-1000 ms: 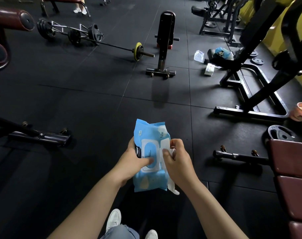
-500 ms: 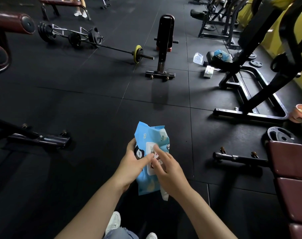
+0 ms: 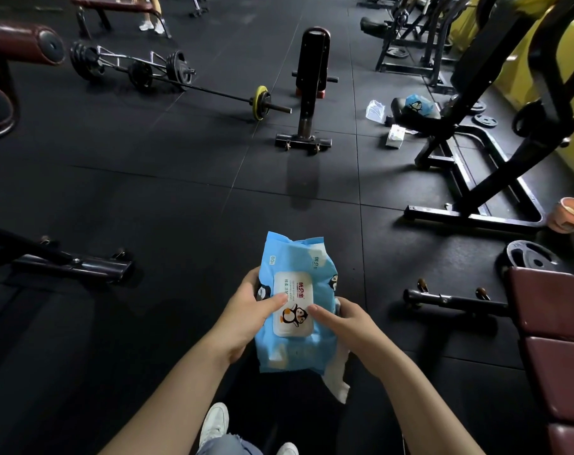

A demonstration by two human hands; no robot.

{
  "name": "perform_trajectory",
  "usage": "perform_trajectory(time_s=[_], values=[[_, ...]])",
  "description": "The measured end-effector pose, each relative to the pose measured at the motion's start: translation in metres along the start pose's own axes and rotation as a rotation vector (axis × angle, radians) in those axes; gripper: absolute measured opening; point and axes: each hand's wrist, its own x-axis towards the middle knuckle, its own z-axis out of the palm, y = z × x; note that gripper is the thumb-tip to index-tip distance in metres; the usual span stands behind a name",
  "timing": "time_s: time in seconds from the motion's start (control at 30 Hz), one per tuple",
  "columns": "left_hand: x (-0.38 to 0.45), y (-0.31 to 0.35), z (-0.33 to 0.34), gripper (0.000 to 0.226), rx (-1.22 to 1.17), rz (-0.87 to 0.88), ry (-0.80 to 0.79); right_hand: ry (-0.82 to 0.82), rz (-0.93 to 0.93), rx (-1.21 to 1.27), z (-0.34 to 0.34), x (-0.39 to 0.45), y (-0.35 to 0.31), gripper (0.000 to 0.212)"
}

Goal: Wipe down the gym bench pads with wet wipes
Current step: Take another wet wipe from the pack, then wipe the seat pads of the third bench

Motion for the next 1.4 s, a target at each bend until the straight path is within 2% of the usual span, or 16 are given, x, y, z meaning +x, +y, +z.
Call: perform_trajectory(time_s=[0.17,0.23,0.3,0.37,0.47,0.6,0.7,0.8,1.0,1.1,1.2,1.3,1.4], values=[[0.011,-0.011,0.002,0.054,0.093,-0.04,-0.06,0.062,0.062,-0.039,-0.003,0.002,0.007,0.039],[0.017,-0.016,0.001,0.074,0.282,-0.109,-0.073,0.175,0.121,-0.2,-0.004,0.007,0.017,0.044],[0.025,-0.023,-0.002,0.094,0.555,-0.204,-0.012,0.279,0.195,-0.343,-0.007,0.01,0.029,0.049],[0.028,-0.03,-0.003,0.095,0.664,-0.227,0.034,0.353,0.207,-0.299,-0.011,0.01,0.04,0.049],[0.026,-0.038,0.001,0.073,0.615,-0.131,-0.031,0.376,0.136,-0.192,-0.016,0.008,0.045,0.043],[0.021,-0.039,0.018,0.045,0.438,-0.055,-0.15,0.28,0.0,-0.038,-0.016,0.001,0.033,0.042],[0.016,-0.032,0.028,0.04,0.31,-0.033,-0.271,0.203,-0.094,0.049,-0.019,-0.007,0.02,0.038],[0.011,-0.024,0.034,0.047,0.2,-0.028,-0.402,0.167,-0.135,0.092,-0.021,-0.012,0.012,0.039],[0.015,-0.011,0.041,0.022,0.322,0.005,-0.366,0.163,-0.178,0.122,-0.026,-0.015,0.01,0.043],[0.018,-0.01,0.042,0.025,0.385,0.001,-0.381,0.162,-0.195,0.157,-0.027,-0.017,0.011,0.038],[0.021,-0.009,0.043,0.042,0.316,-0.114,-0.456,0.17,-0.211,0.214,-0.028,-0.017,0.009,0.033],[0.026,-0.01,0.039,0.036,0.169,-0.342,-0.499,0.198,-0.213,0.318,-0.029,-0.017,0.007,0.031],[0.033,-0.01,0.033,0.03,0.025,-0.402,-0.48,0.239,-0.214,0.305,-0.029,-0.015,0.005,0.027]])
